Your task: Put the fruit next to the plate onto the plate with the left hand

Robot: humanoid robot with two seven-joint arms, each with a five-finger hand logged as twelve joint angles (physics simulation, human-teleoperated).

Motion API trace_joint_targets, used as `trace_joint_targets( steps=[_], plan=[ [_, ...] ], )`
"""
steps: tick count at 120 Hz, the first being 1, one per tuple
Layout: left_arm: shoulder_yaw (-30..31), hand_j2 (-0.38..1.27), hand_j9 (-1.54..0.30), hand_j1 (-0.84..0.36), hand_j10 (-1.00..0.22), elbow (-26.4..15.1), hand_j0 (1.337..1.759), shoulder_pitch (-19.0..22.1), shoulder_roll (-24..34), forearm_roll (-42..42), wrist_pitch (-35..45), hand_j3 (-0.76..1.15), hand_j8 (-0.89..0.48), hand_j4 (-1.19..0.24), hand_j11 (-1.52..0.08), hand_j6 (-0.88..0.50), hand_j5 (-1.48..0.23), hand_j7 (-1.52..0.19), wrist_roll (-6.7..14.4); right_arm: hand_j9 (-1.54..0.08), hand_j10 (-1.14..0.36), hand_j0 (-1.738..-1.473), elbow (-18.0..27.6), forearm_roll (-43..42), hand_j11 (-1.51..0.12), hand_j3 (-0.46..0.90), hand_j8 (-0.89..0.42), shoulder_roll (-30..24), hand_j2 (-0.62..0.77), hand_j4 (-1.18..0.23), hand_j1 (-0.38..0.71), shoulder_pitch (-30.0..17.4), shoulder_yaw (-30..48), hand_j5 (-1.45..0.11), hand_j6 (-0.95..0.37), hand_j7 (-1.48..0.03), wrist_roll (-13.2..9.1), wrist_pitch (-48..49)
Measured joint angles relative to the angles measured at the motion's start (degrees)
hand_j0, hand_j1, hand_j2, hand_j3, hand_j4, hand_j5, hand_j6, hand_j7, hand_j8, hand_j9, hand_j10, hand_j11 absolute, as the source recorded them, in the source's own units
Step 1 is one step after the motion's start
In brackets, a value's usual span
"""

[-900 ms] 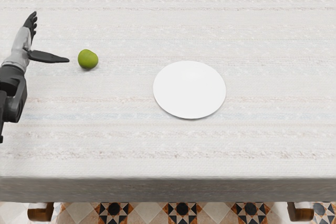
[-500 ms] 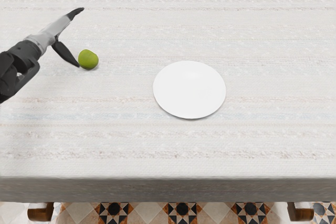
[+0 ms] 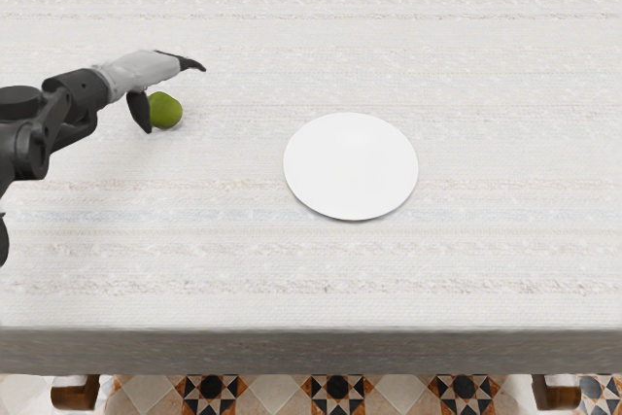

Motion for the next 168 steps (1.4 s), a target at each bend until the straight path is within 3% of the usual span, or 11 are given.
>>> trace_joint_targets(
  steps=[102,152,168],
  plan=[
    [4.83,0.08,-0.51,-0.11,-0.39,0.00,1.658,0.64,0.18,3.89,-0.10,0.00,-0.37,-0.40,-0.51,-0.40,-0.50,-0.50,0.00,0.00,0.00,-1.658,0.00,-0.01,0.00,0.00,0.00,0.00,0.00,0.00,-0.35,-0.06,0.00,0.00,0.00,0.00,0.02,0.00],
    [6.06,0.11,-0.59,-0.18,-0.45,0.00,1.658,0.99,1.06,3.99,0.20,0.00,-0.35,-0.51,-0.59,-0.36,-0.54,-0.56,0.01,0.00,0.00,-1.658,0.00,-0.06,0.00,0.00,0.00,0.00,0.00,0.00,-0.35,-0.07,0.00,0.00,0.00,0.00,0.03,0.00],
    [6.57,0.11,-0.62,-0.21,-0.48,0.01,1.658,1.20,1.49,4.13,0.18,0.00,-0.42,-0.52,-0.62,-0.40,-0.58,-0.60,0.01,0.00,0.00,-1.658,0.00,-0.07,0.00,0.00,0.00,0.00,0.00,0.00,-0.35,-0.07,0.00,0.00,0.00,0.00,0.04,0.00]
  ],
)
